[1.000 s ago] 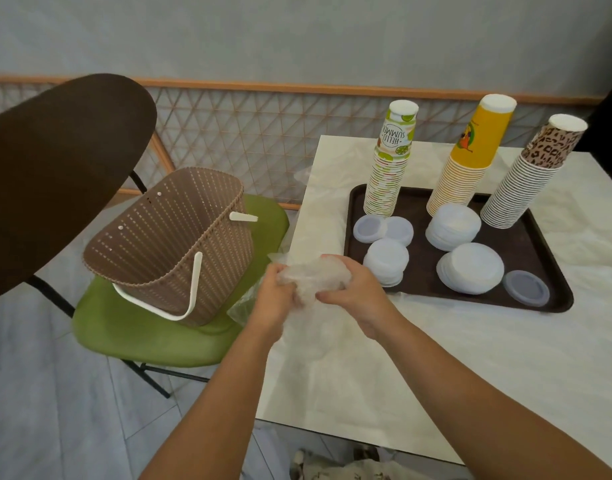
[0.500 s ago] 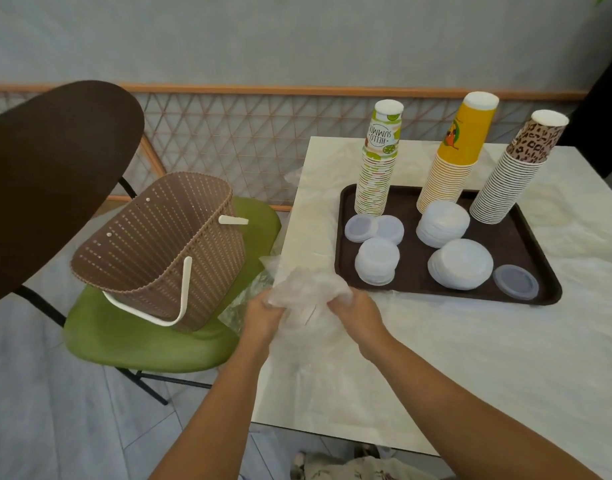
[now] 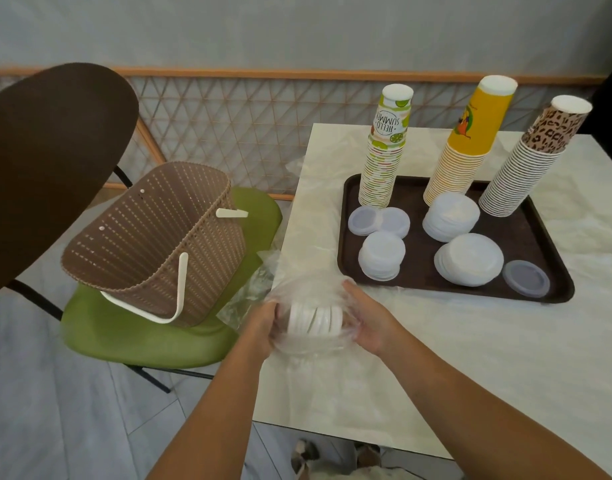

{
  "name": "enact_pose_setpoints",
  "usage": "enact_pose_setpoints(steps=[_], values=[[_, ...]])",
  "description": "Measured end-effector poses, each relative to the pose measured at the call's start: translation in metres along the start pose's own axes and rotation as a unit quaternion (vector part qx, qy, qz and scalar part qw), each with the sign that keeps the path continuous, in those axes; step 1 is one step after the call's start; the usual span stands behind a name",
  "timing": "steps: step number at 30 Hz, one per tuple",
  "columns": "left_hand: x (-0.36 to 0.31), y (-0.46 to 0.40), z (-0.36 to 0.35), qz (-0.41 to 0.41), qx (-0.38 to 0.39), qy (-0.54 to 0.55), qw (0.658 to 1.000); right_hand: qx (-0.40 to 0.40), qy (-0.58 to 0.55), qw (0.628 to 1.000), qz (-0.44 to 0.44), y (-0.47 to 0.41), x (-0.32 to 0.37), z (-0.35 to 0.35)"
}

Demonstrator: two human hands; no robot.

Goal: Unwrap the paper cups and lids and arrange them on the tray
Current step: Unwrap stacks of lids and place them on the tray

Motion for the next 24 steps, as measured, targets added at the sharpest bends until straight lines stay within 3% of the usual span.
enact_pose_setpoints(steps=[4, 8, 12, 14, 19, 22, 24], values=[[-0.001, -0.006, -0.006, -0.094, -0.040, -0.128, 0.987, -0.073, 0.115, 0.988, 0.076, -0.017, -0.001, 0.002], [-0.006, -0.005, -0.008, -0.199, -0.073, -0.367, 0.906, -0.178, 0.271, 0.926, 0.194, -0.023, 0.005, 0.004], [-0.003, -0.011, -0.010, -0.249, -0.069, -0.431, 0.864, -0.231, 0.387, 0.847, 0.282, -0.028, 0.010, 0.009], [-0.002, -0.012, -0.011, -0.265, -0.069, -0.441, 0.855, -0.229, 0.394, 0.832, 0.317, -0.030, 0.011, 0.011], [-0.004, -0.008, -0.008, -0.414, -0.129, -0.430, 0.792, -0.152, 0.263, 0.913, 0.274, -0.033, 0.006, 0.009], [-0.005, 0.004, -0.003, -0.409, -0.106, -0.338, 0.841, -0.139, 0.195, 0.940, 0.244, -0.033, 0.004, 0.007], [-0.004, 0.019, -0.003, -0.442, -0.119, -0.264, 0.849, -0.162, 0.209, 0.923, 0.280, -0.030, 0.002, 0.008]])
Point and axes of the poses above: each hand's wrist, its own y-axis away from the middle knuckle, its own z-axis out of the back of the hand, x = y × z, the point moved 2 cm from there along -y, towards the middle knuckle, and after that the axes turned 11 degrees about -z, right-handed, at the moved point
